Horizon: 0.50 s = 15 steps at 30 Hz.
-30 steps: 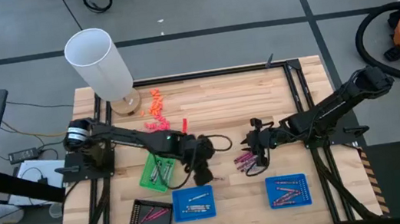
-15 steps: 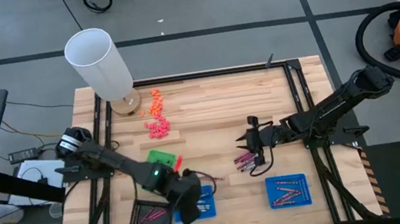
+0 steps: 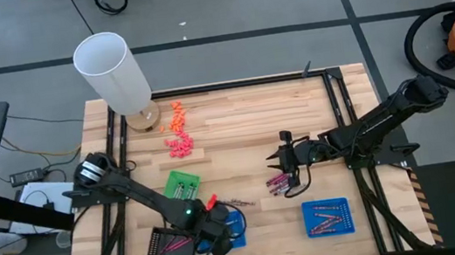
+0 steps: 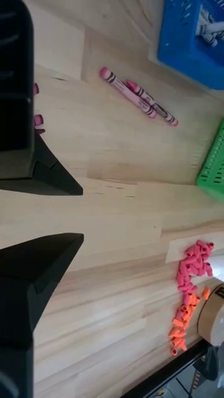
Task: Sort crayons
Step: Put the white crayon into the left blue basket, then put the red crayon into the black basket
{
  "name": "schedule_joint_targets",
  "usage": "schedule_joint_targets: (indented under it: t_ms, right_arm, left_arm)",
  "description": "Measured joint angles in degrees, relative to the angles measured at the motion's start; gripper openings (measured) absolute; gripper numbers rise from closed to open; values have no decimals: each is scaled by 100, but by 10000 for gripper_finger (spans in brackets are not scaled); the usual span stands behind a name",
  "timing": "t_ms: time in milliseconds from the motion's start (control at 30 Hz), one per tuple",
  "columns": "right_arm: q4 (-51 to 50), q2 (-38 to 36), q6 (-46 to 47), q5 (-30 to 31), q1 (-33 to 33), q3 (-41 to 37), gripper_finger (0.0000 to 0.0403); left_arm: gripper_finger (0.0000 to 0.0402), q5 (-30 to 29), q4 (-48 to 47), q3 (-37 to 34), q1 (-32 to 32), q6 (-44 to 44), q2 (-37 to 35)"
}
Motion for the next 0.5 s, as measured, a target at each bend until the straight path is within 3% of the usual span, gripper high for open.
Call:
schedule_joint_targets:
  t_ms: [300, 500]
  right_arm:
    - [4, 0, -6, -2, 2, 0, 117]
    - [10, 0, -14, -63, 1, 0, 117]
  left_arm:
    - [155, -38, 67, 0, 93, 367, -80]
    - [172, -281, 241, 2, 225, 642, -273]
